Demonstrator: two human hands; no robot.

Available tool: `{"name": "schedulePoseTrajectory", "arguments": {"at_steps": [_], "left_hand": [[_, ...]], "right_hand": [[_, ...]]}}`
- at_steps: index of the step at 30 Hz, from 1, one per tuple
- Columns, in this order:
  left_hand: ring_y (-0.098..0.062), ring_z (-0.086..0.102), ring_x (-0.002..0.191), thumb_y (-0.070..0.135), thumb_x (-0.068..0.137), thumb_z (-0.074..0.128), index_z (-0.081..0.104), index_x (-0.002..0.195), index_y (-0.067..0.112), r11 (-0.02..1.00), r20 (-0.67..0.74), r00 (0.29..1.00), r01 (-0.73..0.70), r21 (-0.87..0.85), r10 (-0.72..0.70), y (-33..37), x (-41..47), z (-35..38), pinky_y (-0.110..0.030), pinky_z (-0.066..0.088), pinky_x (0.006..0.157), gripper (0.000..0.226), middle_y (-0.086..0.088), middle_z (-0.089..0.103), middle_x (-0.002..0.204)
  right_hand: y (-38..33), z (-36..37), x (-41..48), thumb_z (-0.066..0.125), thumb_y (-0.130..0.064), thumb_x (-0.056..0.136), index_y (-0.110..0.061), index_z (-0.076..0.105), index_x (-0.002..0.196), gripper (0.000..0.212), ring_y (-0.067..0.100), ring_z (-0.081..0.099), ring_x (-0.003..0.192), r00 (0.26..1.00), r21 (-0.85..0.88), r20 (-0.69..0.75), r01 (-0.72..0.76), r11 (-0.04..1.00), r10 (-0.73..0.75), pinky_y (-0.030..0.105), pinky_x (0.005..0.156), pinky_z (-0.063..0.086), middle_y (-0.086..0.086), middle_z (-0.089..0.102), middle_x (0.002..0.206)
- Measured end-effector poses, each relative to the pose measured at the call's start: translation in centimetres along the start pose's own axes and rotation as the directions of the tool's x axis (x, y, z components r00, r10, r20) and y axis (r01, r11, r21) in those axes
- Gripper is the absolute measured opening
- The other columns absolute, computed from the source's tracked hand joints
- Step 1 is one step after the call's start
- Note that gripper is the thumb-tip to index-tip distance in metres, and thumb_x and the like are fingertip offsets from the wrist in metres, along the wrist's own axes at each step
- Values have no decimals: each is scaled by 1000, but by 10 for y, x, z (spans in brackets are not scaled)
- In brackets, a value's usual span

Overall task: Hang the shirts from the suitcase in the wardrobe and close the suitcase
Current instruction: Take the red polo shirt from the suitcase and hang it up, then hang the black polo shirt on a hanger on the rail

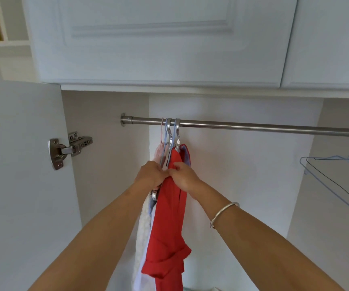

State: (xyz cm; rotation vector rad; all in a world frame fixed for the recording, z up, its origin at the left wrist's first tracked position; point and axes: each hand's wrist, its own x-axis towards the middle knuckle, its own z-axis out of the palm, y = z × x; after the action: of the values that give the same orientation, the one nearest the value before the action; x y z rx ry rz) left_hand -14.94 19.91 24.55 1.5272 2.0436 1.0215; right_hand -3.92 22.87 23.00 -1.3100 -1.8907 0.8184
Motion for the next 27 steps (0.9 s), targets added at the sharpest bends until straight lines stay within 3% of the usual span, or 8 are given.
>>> {"name": "schedulePoseTrajectory", "arguments": {"at_steps": [3, 5, 9, 12, 15, 18, 23, 27], "left_hand": [[-20, 57, 50, 36, 88, 62, 54, 62, 9, 997, -46, 999, 25, -78, -29, -2, -17, -15, -30, 56, 63, 38, -6, 57, 61], [-22, 55, 52, 30, 89, 60, 55, 63, 7, 995, -65, 997, 33, -96, -40, -5, -33, -28, -34, 57, 68, 35, -10, 58, 65], [-21, 48, 48, 12, 89, 55, 57, 76, 4, 987, -59, 987, 144, -76, -149, -34, -86, -54, -26, 47, 53, 15, -12, 55, 69], [-19, 46, 50, 10, 90, 56, 55, 77, 6, 953, -5, 953, 302, -32, -302, -75, -144, -67, -24, 44, 51, 13, -10, 54, 68], [-19, 54, 57, 17, 91, 57, 61, 99, 3, 902, 32, 902, 432, 5, -432, -117, -206, -75, -25, 51, 58, 16, -8, 59, 76], [-19, 57, 61, 18, 92, 57, 60, 109, 2, 827, 52, 826, 562, 13, -562, -171, -282, -81, -27, 55, 67, 24, -8, 61, 80], [-18, 55, 59, 19, 93, 55, 58, 110, 4, 653, 23, 654, 757, -32, -756, -248, -415, -93, -22, 49, 56, 23, -7, 60, 78], [-19, 50, 53, 17, 92, 53, 57, 89, 4, 506, -9, 508, 857, -101, -861, -301, -530, -111, -23, 42, 49, 13, -12, 58, 73]], "right_hand": [[-20, -5, -27, 48, -17, 92, -13, 66, 87, 19, 13, 52, 68, 989, 61, -109, 111, 992, -104, 28, 69, 38, -4, 55, 72], [-32, -4, -42, 44, -15, 93, -9, 67, 84, 25, 18, 55, 70, 988, 26, -66, 144, 989, -142, 30, 69, 40, 0, 56, 68], [-51, 29, -80, 48, -14, 85, -2, 65, 84, 21, 38, 64, 94, 985, 25, 148, 89, 996, -91, 39, 83, 54, 23, 69, 95], [-53, 65, -129, 50, -13, 90, -10, 58, 79, 14, 22, 59, 64, 909, -11, 415, 34, 999, -26, 20, 52, 45, 13, 63, 83], [-48, 106, -175, 51, -19, 93, -12, 55, 81, 15, 14, 49, 54, 799, -115, 597, -2, 993, 70, 22, 51, 38, 5, 57, 69], [-47, 157, -234, 52, -25, 93, -14, 55, 81, 17, 17, 55, 65, 650, -232, 748, 69, 970, 133, 25, 59, 38, 3, 58, 72], [-52, 232, -343, 48, -30, 93, -12, 59, 114, 29, 17, 64, 90, 369, -290, 913, 290, 912, 173, 32, 90, 50, 3, 66, 98], [-62, 290, -443, 45, -22, 94, -5, 55, 127, 38, 23, 65, 108, 173, -245, 967, 425, 871, 187, 35, 98, 48, 11, 67, 117]]}}
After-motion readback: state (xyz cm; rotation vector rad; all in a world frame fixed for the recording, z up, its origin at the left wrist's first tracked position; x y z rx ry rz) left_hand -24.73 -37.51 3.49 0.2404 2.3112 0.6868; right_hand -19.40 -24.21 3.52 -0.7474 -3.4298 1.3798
